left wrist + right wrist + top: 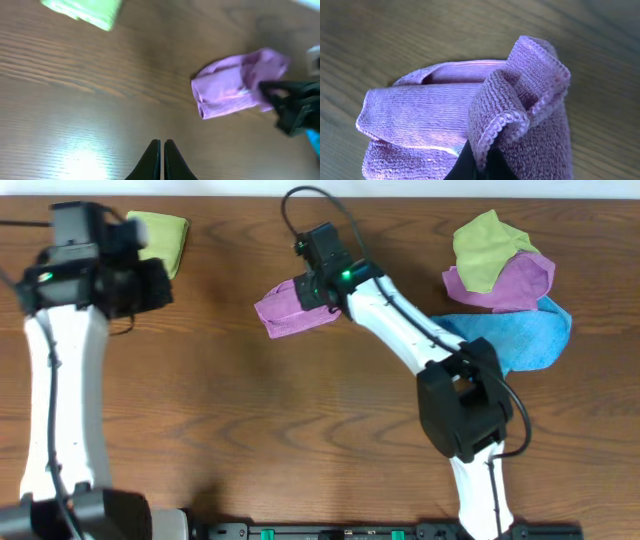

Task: Fold the cloth

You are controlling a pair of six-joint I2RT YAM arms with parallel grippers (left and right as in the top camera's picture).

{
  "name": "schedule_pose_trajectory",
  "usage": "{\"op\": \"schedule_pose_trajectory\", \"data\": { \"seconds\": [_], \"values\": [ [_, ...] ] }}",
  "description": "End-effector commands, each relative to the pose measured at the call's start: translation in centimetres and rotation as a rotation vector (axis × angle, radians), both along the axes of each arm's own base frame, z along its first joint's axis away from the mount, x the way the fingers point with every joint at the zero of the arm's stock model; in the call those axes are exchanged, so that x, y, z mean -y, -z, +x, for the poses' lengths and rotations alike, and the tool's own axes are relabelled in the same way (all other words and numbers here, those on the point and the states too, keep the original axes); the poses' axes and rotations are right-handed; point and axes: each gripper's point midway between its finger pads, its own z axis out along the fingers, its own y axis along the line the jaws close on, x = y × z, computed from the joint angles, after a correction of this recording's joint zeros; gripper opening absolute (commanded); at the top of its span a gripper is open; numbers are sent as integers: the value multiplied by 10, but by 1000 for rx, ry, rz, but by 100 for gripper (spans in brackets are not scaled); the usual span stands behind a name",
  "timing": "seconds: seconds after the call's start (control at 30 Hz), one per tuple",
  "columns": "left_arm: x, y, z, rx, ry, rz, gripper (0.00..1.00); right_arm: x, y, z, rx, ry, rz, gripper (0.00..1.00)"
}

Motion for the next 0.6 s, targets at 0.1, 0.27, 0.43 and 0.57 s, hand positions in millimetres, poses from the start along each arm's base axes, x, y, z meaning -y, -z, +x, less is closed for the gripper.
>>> {"op": "schedule_pose_trajectory", "data": {
  "seconds": [0.1,0.27,0.43,0.57],
  "values": [
    [-28,-19,-13,60,-35,-35,6,-27,9,-8,51,-146,-78,1],
    [-32,-21,-13,71,-29,-48,6,-45,5,-14,93,-206,-90,1],
    [-32,-21,-13,72,-29,-47,6,-50,9,-21,74,-243,-90,1],
    [-32,-21,-13,74,-29,-47,6,-49,11,-25,60,-249,-93,1]
  ]
}}
